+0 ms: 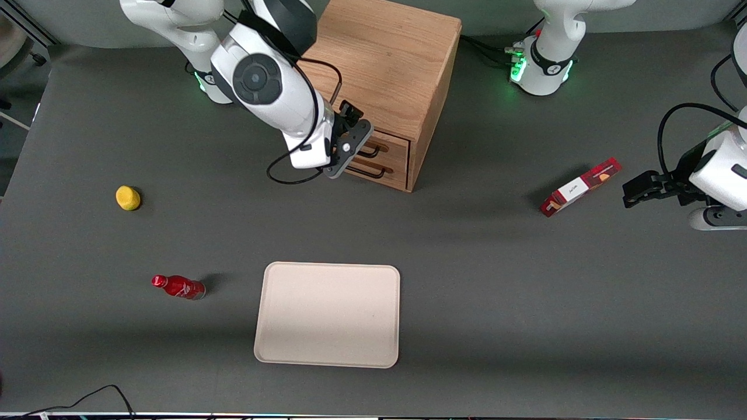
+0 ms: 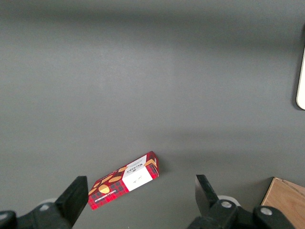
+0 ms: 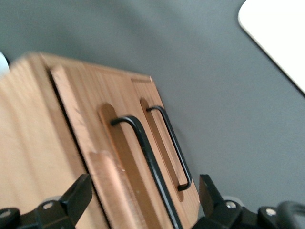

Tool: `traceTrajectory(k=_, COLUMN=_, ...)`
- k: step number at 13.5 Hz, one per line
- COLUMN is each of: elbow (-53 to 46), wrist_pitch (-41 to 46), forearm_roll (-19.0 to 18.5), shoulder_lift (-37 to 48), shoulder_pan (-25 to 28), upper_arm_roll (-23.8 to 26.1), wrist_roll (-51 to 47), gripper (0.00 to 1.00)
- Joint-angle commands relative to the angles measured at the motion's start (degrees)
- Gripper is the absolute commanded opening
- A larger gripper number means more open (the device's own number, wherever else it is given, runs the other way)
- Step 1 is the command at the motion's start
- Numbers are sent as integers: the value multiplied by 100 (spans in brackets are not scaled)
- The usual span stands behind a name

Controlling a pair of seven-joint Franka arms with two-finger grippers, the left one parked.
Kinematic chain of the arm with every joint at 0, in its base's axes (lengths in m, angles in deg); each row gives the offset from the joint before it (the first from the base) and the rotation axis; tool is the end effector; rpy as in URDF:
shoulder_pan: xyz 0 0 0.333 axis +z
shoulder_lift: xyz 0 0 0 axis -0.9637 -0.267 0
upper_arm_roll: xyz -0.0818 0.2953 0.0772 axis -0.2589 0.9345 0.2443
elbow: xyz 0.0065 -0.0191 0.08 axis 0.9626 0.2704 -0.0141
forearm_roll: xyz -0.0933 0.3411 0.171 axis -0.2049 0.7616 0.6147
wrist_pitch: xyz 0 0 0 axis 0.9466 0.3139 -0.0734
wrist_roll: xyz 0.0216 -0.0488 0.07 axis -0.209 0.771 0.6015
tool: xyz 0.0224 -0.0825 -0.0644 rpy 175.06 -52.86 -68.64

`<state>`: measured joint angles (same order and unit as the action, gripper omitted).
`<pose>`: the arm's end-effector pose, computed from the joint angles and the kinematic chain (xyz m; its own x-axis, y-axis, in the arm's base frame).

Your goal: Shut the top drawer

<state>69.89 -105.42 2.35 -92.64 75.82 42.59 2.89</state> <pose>0.4718 0.4164 0.4899 0.7326 0.6806 0.0047 0.6489 -0.6964 -0.3065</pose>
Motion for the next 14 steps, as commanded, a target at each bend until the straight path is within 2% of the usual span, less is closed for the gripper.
traceTrajectory(k=1, elbow=-280, wrist_pitch=537, forearm_roll=19, shoulder_lift=699, shoulder_pan=-77, upper_arm_roll=-62, wrist_roll=-756, gripper=100)
traceTrajectory(k=3, elbow=-272, wrist_pitch=950, forearm_roll=-200, shoulder_lift=1437, shoulder_pan=-104, upper_arm_roll=-385, wrist_roll=-961, gripper=100)
traceTrajectory(k=5, elbow=-298, wrist_pitch=1312, forearm_roll=-209, shoulder_lift=2009, shoulder_pan=-104, upper_arm_roll=-850, wrist_roll=-1144, gripper=100)
traceTrajectory(k=7, elbow=-307, wrist_pitch=1697, forearm_roll=-201, shoulder_lift=2554, shoulder_pan=-87, upper_arm_roll=-1597, wrist_roll=-2168, gripper=100)
traceTrajectory(k=9, elbow=-237, wrist_pitch=1892, forearm_roll=-253, shoulder_lift=2916, shoulder_pan=-95, upper_arm_roll=-1758, wrist_roll=-3546, gripper=100)
traceTrajectory(k=10, elbow=-211, wrist_pitch=2076, forearm_roll=-427, shoulder_lift=3021, shoulder_pan=-95, upper_arm_roll=-1759, wrist_roll=-4224, gripper=100)
traceTrajectory(k=11, elbow=-202, wrist_pitch=2304, forearm_roll=-786, shoulder_lift=3066, shoulder_pan=-95, upper_arm_roll=-1767, wrist_roll=-4335, gripper=100)
traceTrajectory(k=12, elbow=-201, wrist_pitch=2550, forearm_roll=-894, shoulder_lift=3066, shoulder_pan=-104, upper_arm_roll=-1889, wrist_roll=-4345, gripper=100)
traceTrajectory(k=14, elbow=-158, wrist_pitch=2884, forearm_roll=-799, shoulder_lift=3101, shoulder_pan=-104, upper_arm_roll=-2590, wrist_roll=-4231, gripper=100)
